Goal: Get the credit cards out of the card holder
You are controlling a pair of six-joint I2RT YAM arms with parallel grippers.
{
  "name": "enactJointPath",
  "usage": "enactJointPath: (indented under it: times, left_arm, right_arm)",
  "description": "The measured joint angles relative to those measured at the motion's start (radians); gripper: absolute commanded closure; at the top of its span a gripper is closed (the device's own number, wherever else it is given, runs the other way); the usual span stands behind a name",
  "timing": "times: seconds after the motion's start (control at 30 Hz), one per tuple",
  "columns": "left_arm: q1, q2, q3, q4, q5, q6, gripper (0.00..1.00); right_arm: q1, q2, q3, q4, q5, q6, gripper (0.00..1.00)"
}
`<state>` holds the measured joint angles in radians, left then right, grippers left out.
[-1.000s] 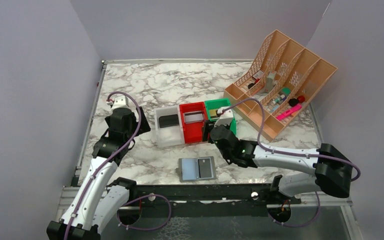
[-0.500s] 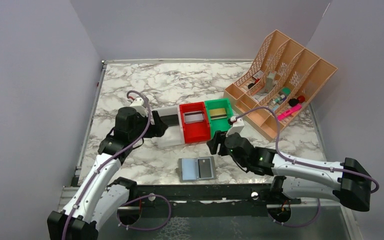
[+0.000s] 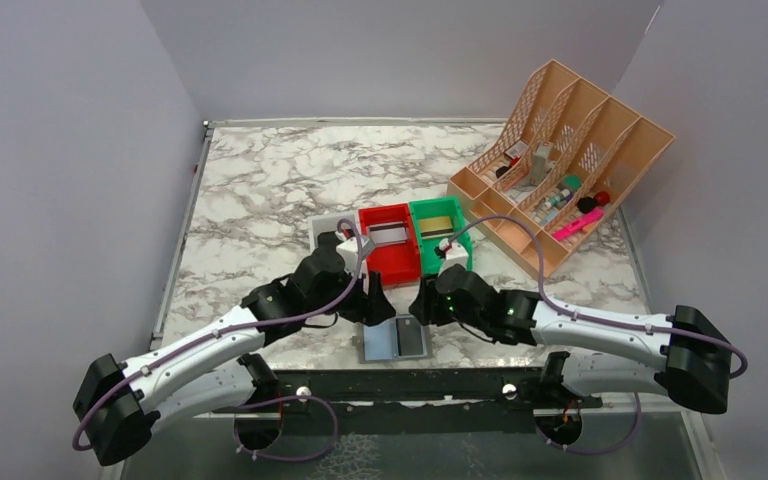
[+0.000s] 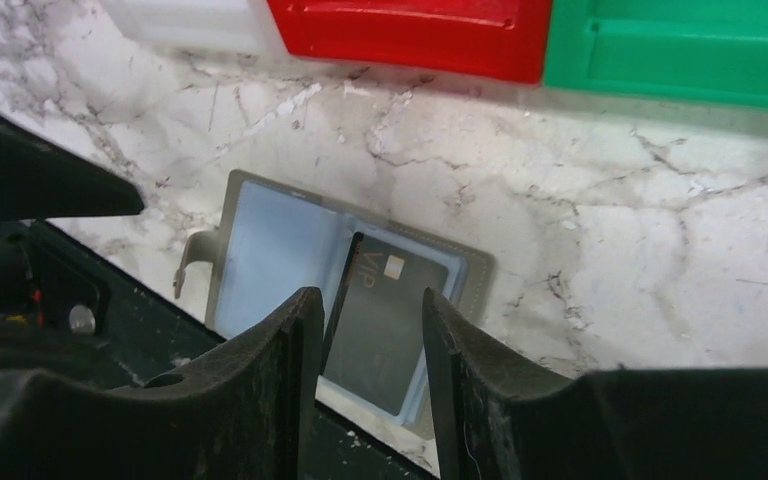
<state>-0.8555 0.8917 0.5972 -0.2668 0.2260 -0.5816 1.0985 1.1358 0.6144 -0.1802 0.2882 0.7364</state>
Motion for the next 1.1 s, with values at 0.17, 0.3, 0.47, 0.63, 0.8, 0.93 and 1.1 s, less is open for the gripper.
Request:
enactJointPath:
  times: [0.17,0.3,0.47,0.63,0.8,0.93,1.1]
  left_arm:
    - [-0.063,0.049,-0.040,0.019,-0.066,-0.071,0.38]
    - [-0.143,0.055,-0.082,0.060,-0.111,-0.124,0.39]
    - [-0.179,0.109,-0.101,0.123,-0.141,-0.163,0.40]
    - [-0.206,0.182,-0.101,0.144,-0.187,-0.190,0.43]
    - [-0.230,0.201,-0.101,0.157,-0.217,-0.211,0.44]
    - [-0.234,0.223,-0.103,0.169,-0.227,-0.226,0.46]
    - [-0.244,0.234,-0.117,0.172,-0.242,-0.237,0.47]
  right_arm:
    - [0.000,-0.034,-0.048,0.016,-0.078,0.066,0.61]
    - [0.000,-0.104,-0.188,0.051,-0.127,0.129,0.66]
    - [0.000,-0.111,-0.181,0.021,-0.127,0.145,0.67]
    - [0.000,-0.073,-0.159,0.059,-0.127,0.145,0.70]
    - [0.000,-0.006,-0.164,0.101,-0.131,0.148,0.72]
    - [-0.001,0.059,-0.154,0.099,-0.133,0.154,0.73]
    - [-0.001,0.126,-0.091,0.067,-0.133,0.152,0.74]
